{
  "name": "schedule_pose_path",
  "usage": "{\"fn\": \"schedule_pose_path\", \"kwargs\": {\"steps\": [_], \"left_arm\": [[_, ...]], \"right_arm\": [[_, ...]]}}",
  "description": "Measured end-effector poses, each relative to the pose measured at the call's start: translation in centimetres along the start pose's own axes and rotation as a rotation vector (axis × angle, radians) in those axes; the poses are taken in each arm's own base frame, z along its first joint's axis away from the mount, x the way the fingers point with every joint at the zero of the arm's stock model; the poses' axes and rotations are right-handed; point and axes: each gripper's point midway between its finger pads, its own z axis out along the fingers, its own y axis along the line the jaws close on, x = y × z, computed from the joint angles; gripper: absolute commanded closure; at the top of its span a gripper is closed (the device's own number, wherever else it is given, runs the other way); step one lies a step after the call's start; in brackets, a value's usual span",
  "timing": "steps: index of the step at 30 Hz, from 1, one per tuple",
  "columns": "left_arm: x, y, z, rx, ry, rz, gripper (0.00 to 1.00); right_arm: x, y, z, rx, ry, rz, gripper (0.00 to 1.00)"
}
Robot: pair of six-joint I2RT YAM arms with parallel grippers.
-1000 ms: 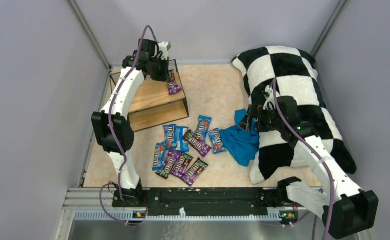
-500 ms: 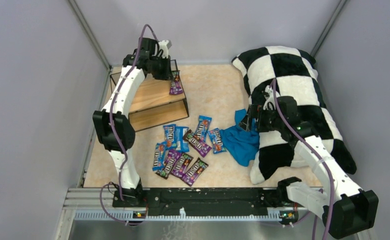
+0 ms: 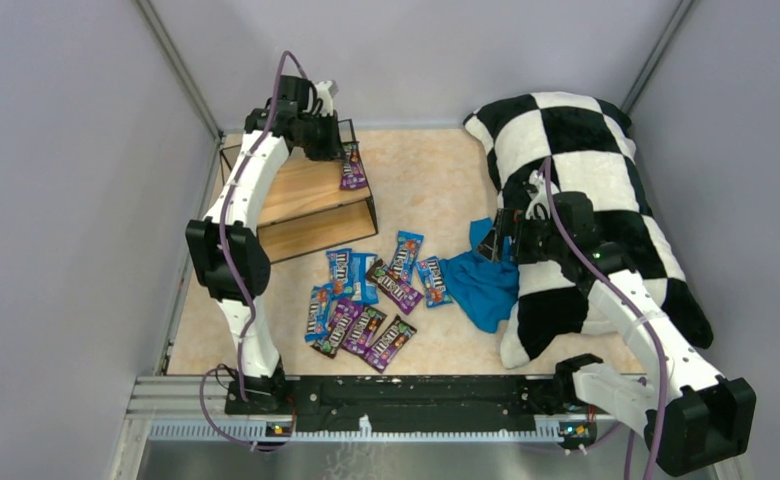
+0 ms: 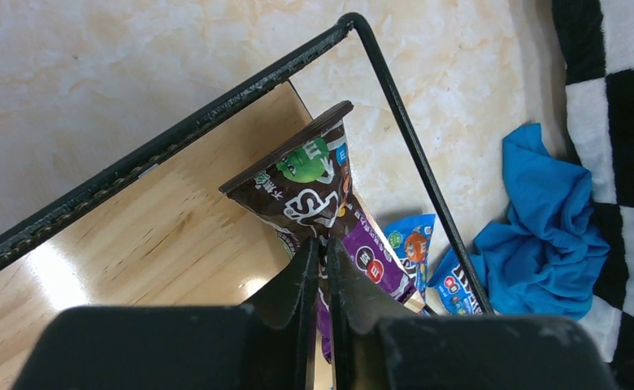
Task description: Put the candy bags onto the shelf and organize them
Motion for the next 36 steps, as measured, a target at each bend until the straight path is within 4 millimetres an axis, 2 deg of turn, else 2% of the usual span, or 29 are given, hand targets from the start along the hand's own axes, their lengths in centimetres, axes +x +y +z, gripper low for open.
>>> {"fn": "schedule_pose_path", "kwargs": {"steps": [8, 9, 12, 13, 16, 18, 22, 24, 26, 27, 29, 33, 36], "left_arm": [[-0.1, 0.2, -0.4, -0.002, 0.003, -0.05, 0.5], [-0.2, 0.3, -0.7, -0.009, 0.002, -0.057, 0.43], [-1.4, 0.6, -1.9, -0.03, -0.031, -0.055, 0.11], [-1.7, 0.6, -2.4, -0.036, -0.044, -0.052, 0.06], [-1.8, 0.5, -4.4, -0.063, -0.076, -0.047, 0.02], [-1.1, 0.1, -6.4, -0.077, -0.101, -0.049, 0.02], [2.5, -1.4, -10.8, -0.065, -0.144, -0.066, 0.02], [4.6, -2.3, -12.3, -0.046, -0.161, -0.075, 0.02], [7.5, -3.9, -13.1, -0.001, -0.161, -0.087, 0.02], [8.8, -4.8, -13.1, 0.023, -0.152, -0.089, 0.02], [12.6, -7.7, -12.1, 0.094, -0.098, -0.082, 0.02], [21.5, -14.6, -8.9, 0.235, 0.093, -0.05, 0.07], [27.2, -17.2, -7.2, 0.239, 0.2, -0.068, 0.1]], "right_arm": [[0.0, 0.0, 0.0, -0.003, 0.001, 0.0, 0.01], [0.0, 0.1, 0.0, -0.003, 0.001, 0.0, 0.01], [0.0, 0.1, 0.0, -0.005, 0.001, 0.0, 0.01], [0.0, 0.1, 0.0, -0.007, 0.002, 0.0, 0.01], [0.1, 0.2, 0.1, -0.012, 0.007, 0.001, 0.01], [0.2, 0.3, 0.1, -0.017, 0.012, 0.002, 0.01], [0.3, 0.4, 0.2, -0.026, 0.017, 0.004, 0.01], [0.2, 0.5, 0.3, -0.032, 0.018, 0.004, 0.01], [0.3, 0.5, 0.5, -0.036, 0.022, 0.006, 0.01], [0.3, 0.5, 0.6, -0.037, 0.027, 0.007, 0.01], [0.6, 0.6, 0.9, -0.042, 0.041, 0.011, 0.01], [1.0, 0.9, 1.4, -0.053, 0.063, 0.022, 0.01], [1.0, 1.3, 1.6, -0.072, 0.068, 0.034, 0.01]]}}
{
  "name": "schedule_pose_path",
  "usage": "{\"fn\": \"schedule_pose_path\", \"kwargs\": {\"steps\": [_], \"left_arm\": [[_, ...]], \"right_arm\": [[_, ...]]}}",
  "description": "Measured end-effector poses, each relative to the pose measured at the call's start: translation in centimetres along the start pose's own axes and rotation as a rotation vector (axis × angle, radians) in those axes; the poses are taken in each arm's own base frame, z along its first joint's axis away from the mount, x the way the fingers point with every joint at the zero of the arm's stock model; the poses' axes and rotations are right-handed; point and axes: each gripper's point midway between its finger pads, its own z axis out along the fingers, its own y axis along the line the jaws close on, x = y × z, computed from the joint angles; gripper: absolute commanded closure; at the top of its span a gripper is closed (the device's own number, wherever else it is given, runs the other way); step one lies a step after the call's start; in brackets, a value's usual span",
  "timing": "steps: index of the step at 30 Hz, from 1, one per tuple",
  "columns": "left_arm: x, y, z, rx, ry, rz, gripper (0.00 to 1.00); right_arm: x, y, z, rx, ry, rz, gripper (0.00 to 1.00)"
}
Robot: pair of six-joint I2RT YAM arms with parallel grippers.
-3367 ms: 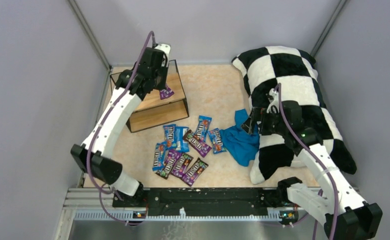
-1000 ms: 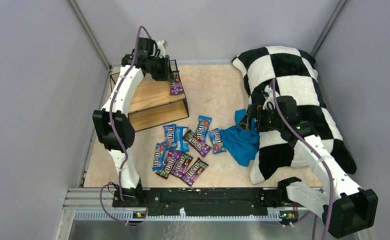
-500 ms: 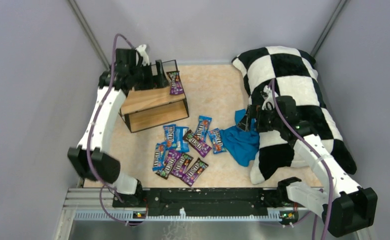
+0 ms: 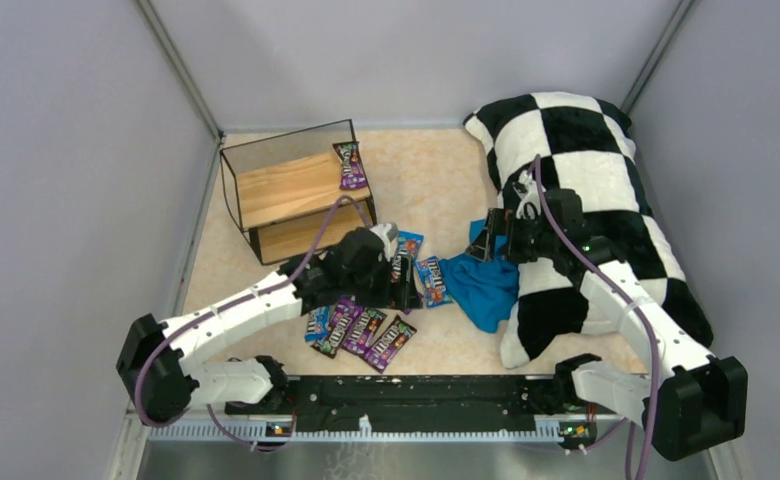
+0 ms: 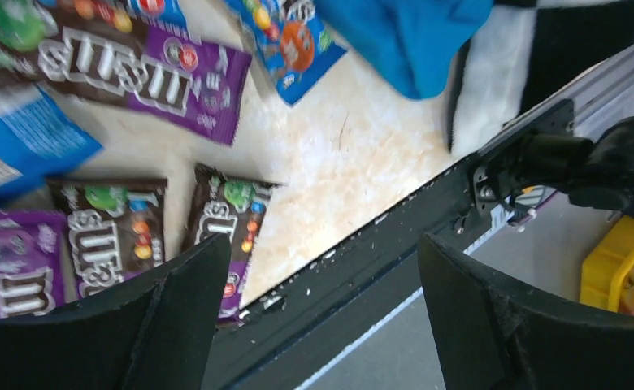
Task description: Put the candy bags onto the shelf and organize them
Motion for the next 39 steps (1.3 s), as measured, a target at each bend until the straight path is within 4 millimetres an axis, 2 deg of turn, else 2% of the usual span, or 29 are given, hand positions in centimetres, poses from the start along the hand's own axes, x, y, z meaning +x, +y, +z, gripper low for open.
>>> {"fn": "schedule_pose_path", "kwargs": {"steps": [2, 5, 8, 11, 16, 23, 26, 28, 35, 39], "left_arm": [[1.9, -0.1, 1.3, -0.037, 0.012, -0.048, 0.11], [2.8, 0.6, 2.5, -0.092, -0.03, -0.162, 0.14], [3.0, 2.3, 3.4, -0.163, -0.071, -0.286, 0.32], [3.3, 3.3, 4.4, -0.213, -0.069, -0.321, 0.27], [5.0, 3.6, 5.2, -0.23, 0.039, -0.175, 0.19], [8.9, 3.3, 4.0, -0.192, 0.229, 0.102, 0.13], [9.4, 3.0, 4.1, -0.191, 0.275, 0.197, 0.12], [9.5, 3.1, 4.5, -0.202, 0.301, 0.244, 0.06], [10.9, 5.8, 5.7, -0.301, 0.394, 0.335, 0.09], [11.0, 6.5, 6.1, -0.34, 0.403, 0.361, 0.14]], "right_arm": [[0.0, 0.2, 0.0, -0.008, 0.0, 0.006, 0.01], [0.0, 0.4, 0.0, -0.013, 0.0, 0.012, 0.01], [0.1, 0.5, 0.0, -0.017, 0.0, 0.013, 0.01], [0.3, 0.4, 0.0, -0.016, 0.002, 0.012, 0.01], [0.6, 0.2, -0.2, -0.01, 0.001, 0.009, 0.01], [1.0, 0.0, -0.1, -0.009, 0.009, 0.012, 0.01], [1.0, 0.0, -0.1, -0.009, 0.009, 0.013, 0.01], [1.0, 0.0, -0.1, -0.009, 0.007, 0.013, 0.01], [1.3, -0.2, 0.1, -0.006, 0.012, 0.015, 0.01], [1.3, -0.2, 0.1, -0.003, 0.011, 0.015, 0.01]]}}
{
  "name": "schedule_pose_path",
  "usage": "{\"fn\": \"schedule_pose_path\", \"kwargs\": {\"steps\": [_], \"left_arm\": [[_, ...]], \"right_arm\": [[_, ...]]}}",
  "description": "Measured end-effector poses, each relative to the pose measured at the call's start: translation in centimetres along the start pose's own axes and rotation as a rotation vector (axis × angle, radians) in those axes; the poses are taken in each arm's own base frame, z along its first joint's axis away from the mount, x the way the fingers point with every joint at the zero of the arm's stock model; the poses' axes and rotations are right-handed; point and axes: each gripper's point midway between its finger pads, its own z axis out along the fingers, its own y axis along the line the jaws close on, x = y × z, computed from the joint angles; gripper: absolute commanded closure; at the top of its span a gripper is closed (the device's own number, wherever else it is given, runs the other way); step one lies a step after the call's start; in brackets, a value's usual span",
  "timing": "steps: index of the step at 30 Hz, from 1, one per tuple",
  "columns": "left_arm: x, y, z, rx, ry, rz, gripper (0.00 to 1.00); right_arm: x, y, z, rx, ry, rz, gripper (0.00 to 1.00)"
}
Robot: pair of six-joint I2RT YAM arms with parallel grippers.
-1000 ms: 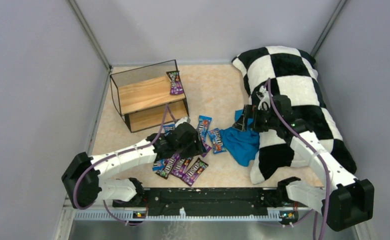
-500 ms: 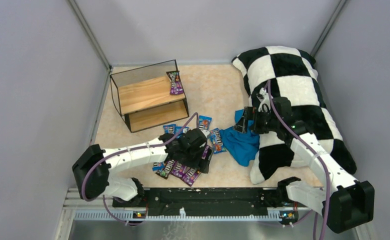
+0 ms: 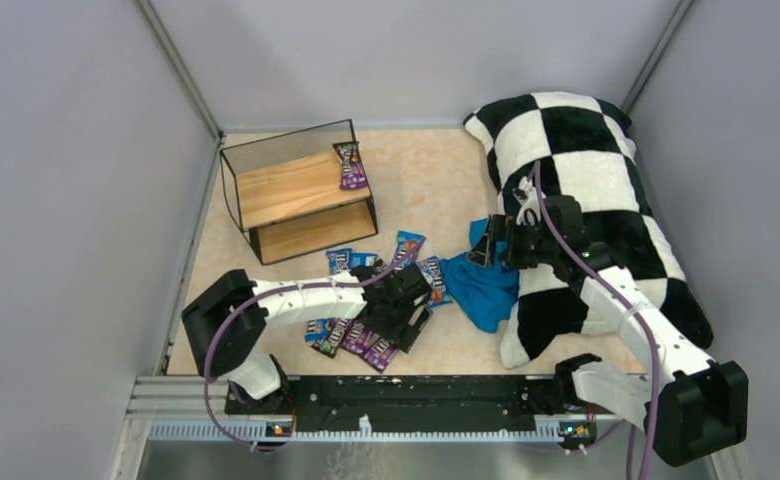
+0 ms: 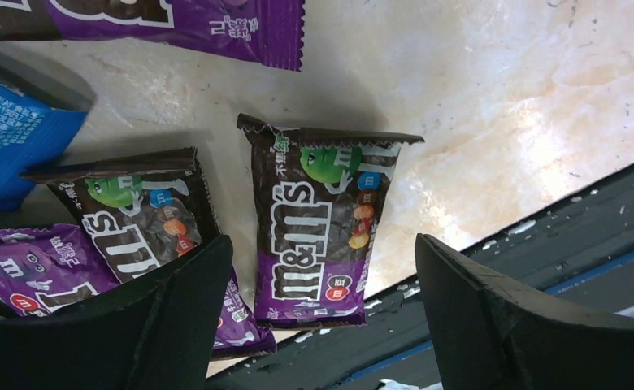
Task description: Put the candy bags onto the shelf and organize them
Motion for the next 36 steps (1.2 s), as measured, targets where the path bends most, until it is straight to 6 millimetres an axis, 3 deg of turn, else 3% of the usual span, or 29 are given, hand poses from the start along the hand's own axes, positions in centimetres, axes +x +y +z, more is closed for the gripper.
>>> {"fn": "schedule_pose_path", "kwargs": {"steps": [11, 22, 31, 36], "left_arm": [[0.3, -0.1, 1.7, -0.106, 0.034, 0.056, 0.28], [0.3, 0.1, 1.7, -0.142, 0.033, -0.002, 0.42], [-0.2, 0.3, 1.2, -0.169, 0.019, -0.038, 0.48], [-1.6, 0.0, -0.4, -0.168, -0.037, -0.055, 0.5]], "right_arm": [[0.0, 0.0, 0.0, 0.0, 0.0, 0.001, 0.01], [0.0, 0.0, 0.0, 0.0, 0.0, 0.001, 0.01], [0.0, 0.0, 0.0, 0.0, 0.0, 0.001, 0.01], [0.0, 0.0, 0.0, 0.0, 0.0, 0.001, 0.01]]}}
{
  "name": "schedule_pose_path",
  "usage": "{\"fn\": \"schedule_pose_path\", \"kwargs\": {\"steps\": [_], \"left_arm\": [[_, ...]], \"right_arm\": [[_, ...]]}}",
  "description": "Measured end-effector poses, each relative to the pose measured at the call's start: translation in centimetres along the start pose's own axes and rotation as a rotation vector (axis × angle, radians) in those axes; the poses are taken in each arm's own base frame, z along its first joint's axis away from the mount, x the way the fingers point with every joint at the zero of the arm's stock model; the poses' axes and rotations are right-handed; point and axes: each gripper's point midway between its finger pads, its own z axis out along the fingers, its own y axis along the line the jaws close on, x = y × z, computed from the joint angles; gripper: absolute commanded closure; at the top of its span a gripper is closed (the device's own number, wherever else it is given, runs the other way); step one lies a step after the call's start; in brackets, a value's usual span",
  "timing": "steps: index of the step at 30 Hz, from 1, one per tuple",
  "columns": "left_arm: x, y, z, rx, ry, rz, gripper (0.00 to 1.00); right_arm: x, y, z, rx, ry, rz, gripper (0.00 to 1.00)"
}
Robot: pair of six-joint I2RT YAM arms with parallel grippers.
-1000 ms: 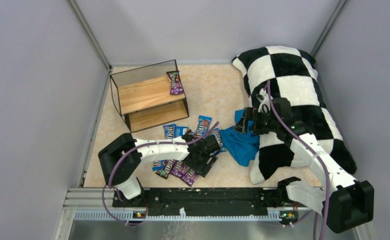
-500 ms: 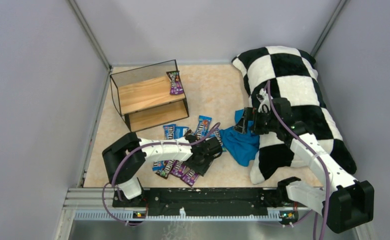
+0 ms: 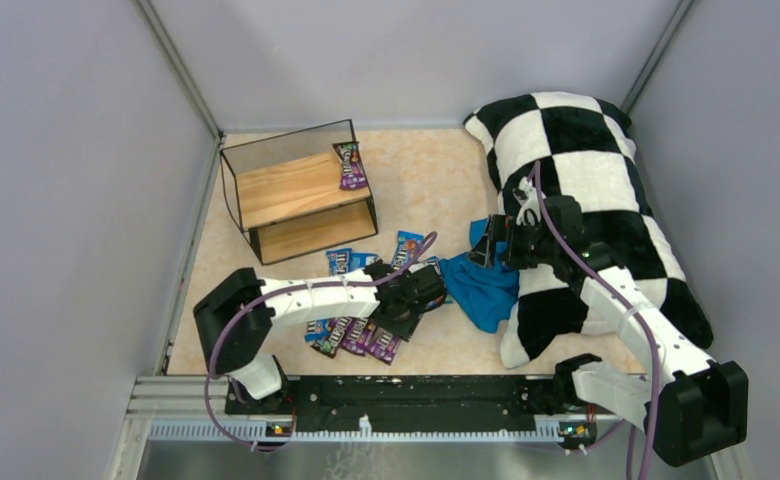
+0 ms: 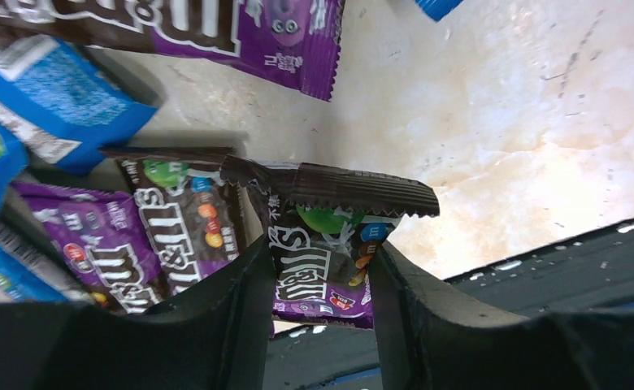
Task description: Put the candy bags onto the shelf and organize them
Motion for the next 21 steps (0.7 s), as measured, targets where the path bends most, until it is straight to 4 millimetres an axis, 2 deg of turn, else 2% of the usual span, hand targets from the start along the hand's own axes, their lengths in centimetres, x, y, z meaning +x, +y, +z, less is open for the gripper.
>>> {"fn": "schedule_pose_path", "kwargs": {"steps": [3, 6, 11, 16, 21], "left_arm": [[-1.2, 0.1, -1.6, -0.003, -0.047, -0.011, 0.51], [-3.1, 0.5, -4.0, -0.008, -0.122, -0.032, 0.51], [-7.0, 2.5, -9.1, -0.018, -0.276, -0.106, 0.51], [-10.8, 8.0, -15.6, -0.052, -0.472, -0.231, 0.53], [-13.1, 16.8, -21.4, -0.163, -0.641, -0.389, 0.54]], "right_arm": [[0.1, -0.1, 0.0, 0.001, 0.002, 0.001, 0.01], [0.2, -0.1, 0.1, 0.002, 0.005, 0.002, 0.01], [0.2, -0.1, 0.1, 0.001, 0.003, 0.001, 0.01], [0.2, -0.1, 0.1, 0.001, 0.002, 0.001, 0.01], [0.2, -0.1, 0.1, 0.0, 0.002, 0.0, 0.01]]}}
